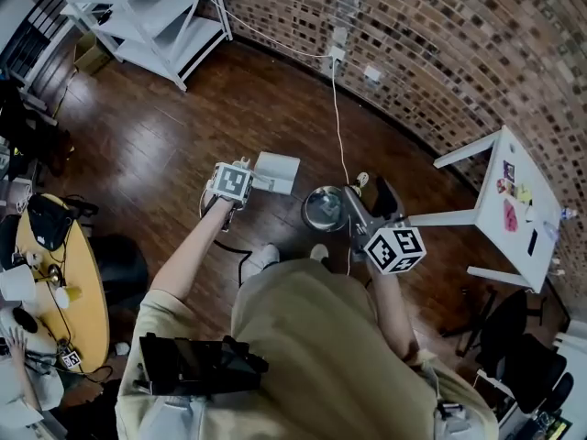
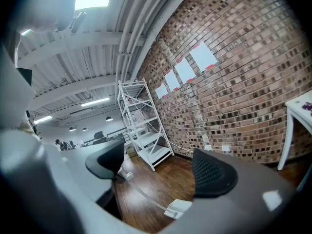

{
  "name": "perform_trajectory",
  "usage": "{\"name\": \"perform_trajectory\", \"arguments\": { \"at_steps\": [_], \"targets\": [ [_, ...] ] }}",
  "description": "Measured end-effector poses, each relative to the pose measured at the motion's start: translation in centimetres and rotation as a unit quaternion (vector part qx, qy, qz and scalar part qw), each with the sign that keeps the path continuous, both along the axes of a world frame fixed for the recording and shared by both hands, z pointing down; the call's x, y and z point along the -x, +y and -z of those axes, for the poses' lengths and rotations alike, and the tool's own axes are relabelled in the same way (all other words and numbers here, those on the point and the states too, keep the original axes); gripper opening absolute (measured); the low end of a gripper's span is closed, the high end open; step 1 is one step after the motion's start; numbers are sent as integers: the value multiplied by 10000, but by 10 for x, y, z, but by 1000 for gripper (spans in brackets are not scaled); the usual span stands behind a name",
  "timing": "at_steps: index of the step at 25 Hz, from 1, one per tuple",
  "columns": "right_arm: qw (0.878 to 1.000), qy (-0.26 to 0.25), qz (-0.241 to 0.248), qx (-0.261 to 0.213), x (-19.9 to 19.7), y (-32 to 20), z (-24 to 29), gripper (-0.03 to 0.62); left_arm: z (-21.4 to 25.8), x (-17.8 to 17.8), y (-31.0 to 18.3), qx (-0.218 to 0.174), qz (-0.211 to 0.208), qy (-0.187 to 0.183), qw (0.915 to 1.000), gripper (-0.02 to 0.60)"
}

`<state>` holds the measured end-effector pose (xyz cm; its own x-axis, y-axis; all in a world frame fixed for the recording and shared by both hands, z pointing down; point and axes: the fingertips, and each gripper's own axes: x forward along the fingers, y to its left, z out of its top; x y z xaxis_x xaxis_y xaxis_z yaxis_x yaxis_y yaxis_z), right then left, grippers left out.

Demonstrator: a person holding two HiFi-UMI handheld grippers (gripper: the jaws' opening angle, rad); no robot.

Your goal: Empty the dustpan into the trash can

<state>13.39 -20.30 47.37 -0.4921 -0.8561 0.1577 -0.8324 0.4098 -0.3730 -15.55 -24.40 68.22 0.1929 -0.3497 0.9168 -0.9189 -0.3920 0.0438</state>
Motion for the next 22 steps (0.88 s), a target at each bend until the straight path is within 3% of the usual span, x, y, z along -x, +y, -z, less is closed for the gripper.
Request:
{"name": "perform_trajectory", "arguments": {
  "at_steps": [10,16,22],
  "targets": [
    [9999,50,-94,16,-5,13,-2,426,-58,3,3,40,611,20,9981,0],
    [9996,81,-228,122,-15,20,-7,425,-76,10,8,-135,793,89,9967,0],
    [9997,132,-190,113,-14,22,-8,425,-101,0,28,7,616,48,9981,0]
  ]
}}
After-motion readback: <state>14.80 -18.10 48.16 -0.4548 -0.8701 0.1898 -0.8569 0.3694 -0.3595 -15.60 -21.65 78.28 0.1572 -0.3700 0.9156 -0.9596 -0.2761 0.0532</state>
